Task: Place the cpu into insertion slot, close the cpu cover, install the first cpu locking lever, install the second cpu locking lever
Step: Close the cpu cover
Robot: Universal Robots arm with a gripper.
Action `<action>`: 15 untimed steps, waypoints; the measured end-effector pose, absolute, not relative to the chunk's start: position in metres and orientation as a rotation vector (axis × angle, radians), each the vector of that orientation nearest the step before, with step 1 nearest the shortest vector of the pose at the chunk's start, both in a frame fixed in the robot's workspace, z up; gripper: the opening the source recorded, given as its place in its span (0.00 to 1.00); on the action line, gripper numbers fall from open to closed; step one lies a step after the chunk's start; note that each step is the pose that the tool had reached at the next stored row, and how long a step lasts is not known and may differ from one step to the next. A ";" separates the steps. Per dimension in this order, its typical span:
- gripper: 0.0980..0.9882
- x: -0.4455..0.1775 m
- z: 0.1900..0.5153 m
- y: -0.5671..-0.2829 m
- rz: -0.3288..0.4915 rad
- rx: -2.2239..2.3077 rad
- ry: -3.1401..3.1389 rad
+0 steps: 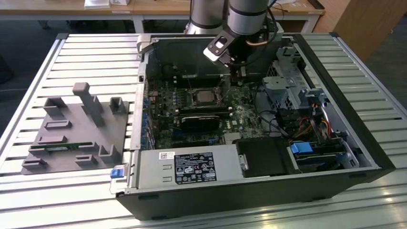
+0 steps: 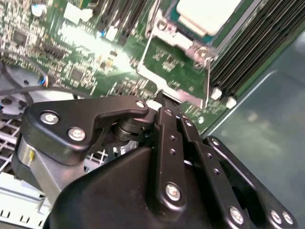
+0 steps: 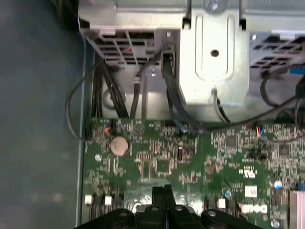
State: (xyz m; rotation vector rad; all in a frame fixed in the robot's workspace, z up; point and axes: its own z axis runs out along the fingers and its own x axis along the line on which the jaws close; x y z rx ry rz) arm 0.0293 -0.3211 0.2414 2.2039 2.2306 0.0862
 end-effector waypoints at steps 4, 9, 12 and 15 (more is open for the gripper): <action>0.01 0.025 0.241 -0.321 0.086 2.204 2.231; 0.01 0.023 0.241 -0.321 0.086 2.204 2.231; 0.01 0.022 0.241 -0.321 0.086 2.204 2.231; 0.01 0.019 0.241 -0.321 0.086 2.204 2.231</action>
